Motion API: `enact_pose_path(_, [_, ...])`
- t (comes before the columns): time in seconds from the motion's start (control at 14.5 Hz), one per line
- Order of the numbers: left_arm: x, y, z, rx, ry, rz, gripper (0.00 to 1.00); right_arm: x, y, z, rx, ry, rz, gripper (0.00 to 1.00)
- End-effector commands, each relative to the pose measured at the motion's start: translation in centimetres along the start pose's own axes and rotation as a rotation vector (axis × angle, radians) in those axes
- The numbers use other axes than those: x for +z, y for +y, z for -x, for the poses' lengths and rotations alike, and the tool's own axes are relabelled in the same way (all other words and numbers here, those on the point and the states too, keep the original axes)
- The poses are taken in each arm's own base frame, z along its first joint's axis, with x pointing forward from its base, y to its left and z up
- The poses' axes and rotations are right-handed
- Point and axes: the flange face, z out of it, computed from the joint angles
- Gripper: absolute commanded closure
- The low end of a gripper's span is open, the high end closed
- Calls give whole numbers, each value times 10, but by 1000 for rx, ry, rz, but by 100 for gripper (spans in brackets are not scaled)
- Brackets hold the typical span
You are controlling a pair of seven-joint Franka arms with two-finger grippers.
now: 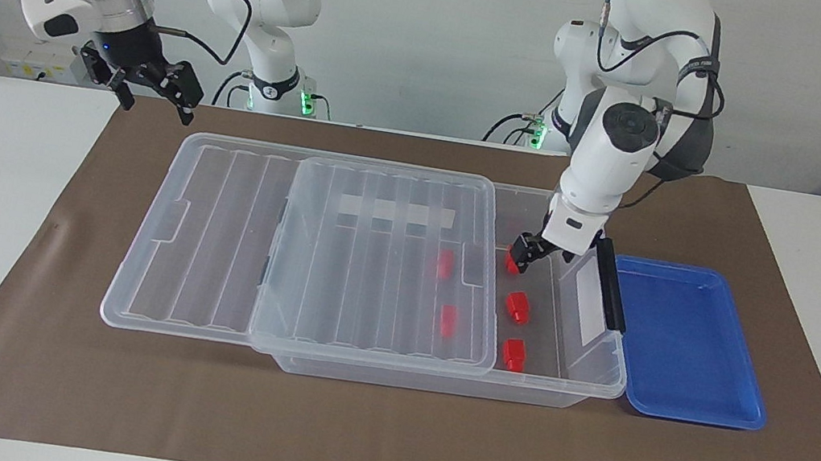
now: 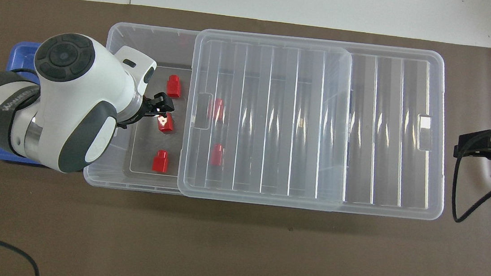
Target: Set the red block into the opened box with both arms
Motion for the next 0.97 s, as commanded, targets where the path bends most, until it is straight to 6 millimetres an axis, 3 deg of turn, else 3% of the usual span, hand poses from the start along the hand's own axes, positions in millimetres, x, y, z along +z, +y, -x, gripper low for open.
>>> enact_pose_path(0.0, [-53, -16, -1, -28, -6, -7, 0, 3, 5, 4, -57, 0, -30, 0])
enact_pose_path(0.14, [-75, -39, -3, 34, 15, -4, 0, 5, 14, -3, -104, 37, -33, 1])
enact_pose_path(0.28, [-92, -87, -21, 95, 14, -7, 0, 9, 26, -16, -137, 93, -33, 15])
enact_pose_path(0.41, [-106, -138, -37, 142, 4, -11, 0, 15, 32, -27, -162, 121, -30, 39])
enact_pose_path(0.48, [-114, -159, -40, 176, 7, -10, 0, 19, 37, -30, -199, 118, -31, 57])
enact_pose_path(0.55, [-117, -181, -46, 194, 4, -10, 0, 26, 40, -35, -242, 113, -52, 85])
enact_pose_path(0.62, [-120, -206, -53, 209, 1, -15, 0, 38, 49, -42, -268, 118, -73, 100])
enact_pose_path(0.76, [-123, -235, -62, 249, 1, -42, 0, 68, 63, -60, -323, 152, -103, 100])
enact_pose_path(0.9, [-134, -243, -61, 257, 33, -86, 0, 98, 71, -78, -419, 161, -87, 100])
